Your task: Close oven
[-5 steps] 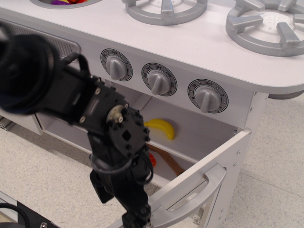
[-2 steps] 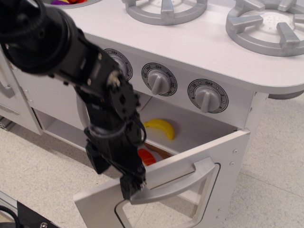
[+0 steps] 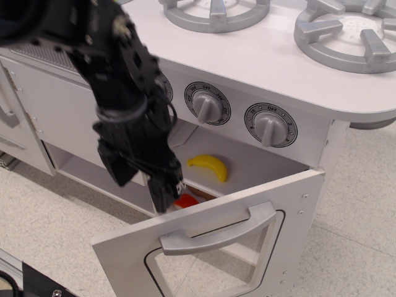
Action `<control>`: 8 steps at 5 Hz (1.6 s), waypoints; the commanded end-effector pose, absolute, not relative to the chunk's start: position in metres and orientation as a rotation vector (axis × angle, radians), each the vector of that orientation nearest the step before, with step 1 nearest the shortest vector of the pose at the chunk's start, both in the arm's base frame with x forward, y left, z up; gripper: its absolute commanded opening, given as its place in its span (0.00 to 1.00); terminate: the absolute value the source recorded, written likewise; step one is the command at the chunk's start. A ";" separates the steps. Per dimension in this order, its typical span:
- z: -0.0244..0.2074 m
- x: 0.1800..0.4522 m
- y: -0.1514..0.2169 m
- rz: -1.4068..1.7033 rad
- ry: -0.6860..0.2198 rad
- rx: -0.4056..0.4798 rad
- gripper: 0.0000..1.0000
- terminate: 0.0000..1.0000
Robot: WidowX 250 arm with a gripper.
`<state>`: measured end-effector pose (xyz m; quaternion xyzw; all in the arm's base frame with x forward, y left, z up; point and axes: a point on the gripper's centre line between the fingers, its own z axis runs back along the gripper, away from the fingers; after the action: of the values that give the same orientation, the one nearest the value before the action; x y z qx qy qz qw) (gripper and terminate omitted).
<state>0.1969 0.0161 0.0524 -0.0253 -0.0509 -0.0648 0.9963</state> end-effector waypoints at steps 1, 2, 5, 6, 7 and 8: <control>0.056 0.165 0.000 -0.215 -0.046 -0.054 1.00 0.00; 0.041 0.148 -0.018 -0.241 -0.022 -0.052 1.00 0.00; -0.023 0.142 -0.032 -0.168 -0.060 0.001 1.00 0.00; -0.027 0.157 -0.022 -0.148 -0.083 0.004 1.00 0.00; -0.027 0.172 -0.007 -0.095 -0.116 0.013 1.00 0.00; -0.028 0.184 -0.001 -0.097 -0.164 0.047 1.00 0.00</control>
<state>0.1837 -0.0066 -0.0340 0.0260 -0.0728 -0.0435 0.9961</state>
